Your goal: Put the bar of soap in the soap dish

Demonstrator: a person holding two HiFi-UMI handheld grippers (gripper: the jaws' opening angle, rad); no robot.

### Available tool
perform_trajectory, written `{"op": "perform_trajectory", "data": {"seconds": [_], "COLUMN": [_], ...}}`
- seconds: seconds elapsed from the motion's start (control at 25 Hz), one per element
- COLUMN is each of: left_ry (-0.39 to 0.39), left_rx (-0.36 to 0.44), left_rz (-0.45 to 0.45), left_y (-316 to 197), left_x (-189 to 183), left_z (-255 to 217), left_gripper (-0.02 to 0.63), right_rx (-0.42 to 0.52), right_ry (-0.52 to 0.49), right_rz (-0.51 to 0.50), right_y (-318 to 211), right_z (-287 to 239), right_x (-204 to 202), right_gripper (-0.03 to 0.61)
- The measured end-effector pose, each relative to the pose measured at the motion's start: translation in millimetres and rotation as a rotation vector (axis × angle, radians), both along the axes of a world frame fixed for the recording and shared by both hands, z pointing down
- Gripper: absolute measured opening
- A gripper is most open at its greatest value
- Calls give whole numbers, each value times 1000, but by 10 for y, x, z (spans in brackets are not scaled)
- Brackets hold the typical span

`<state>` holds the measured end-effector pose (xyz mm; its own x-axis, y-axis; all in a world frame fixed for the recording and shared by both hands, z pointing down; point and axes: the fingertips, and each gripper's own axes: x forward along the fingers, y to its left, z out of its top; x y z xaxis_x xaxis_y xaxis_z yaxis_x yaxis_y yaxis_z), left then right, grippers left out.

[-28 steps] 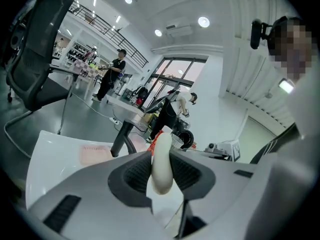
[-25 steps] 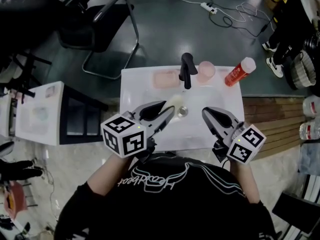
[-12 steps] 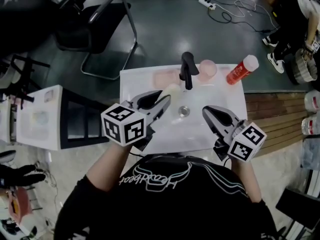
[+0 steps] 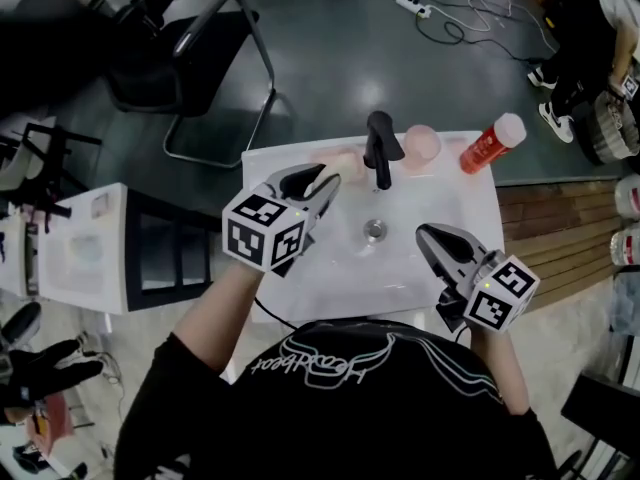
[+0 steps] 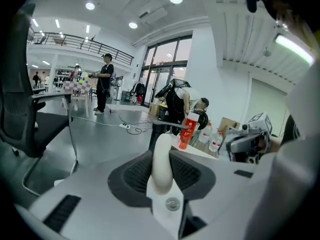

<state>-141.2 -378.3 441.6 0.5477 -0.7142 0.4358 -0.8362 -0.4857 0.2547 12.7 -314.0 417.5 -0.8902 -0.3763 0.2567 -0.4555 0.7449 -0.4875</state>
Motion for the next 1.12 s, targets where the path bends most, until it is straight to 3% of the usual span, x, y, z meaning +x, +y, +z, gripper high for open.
{"op": "perform_trajectory", "data": {"seconds": [0.2, 0.6, 0.92, 1.12], "left_ry": [-101, -467, -637, -700], "left_rx": [12, 101, 143, 178], "left_rz": [52, 186, 304, 361], "left_y": [-180, -432, -563, -628], "left_x": [45, 109, 101, 85], "left_z": [237, 691, 1035, 1167], "left_gripper": [124, 124, 124, 124], "right_rx": [-18, -64, -89, -103], "right_ry": [3, 5, 16, 25], "right_rz": [13, 54, 74, 79], "right_y": [-14, -55, -112, -115], "right_z": [99, 273, 392, 447], "right_x": [25, 136, 189, 204], "right_gripper": [32, 32, 32, 32]}}
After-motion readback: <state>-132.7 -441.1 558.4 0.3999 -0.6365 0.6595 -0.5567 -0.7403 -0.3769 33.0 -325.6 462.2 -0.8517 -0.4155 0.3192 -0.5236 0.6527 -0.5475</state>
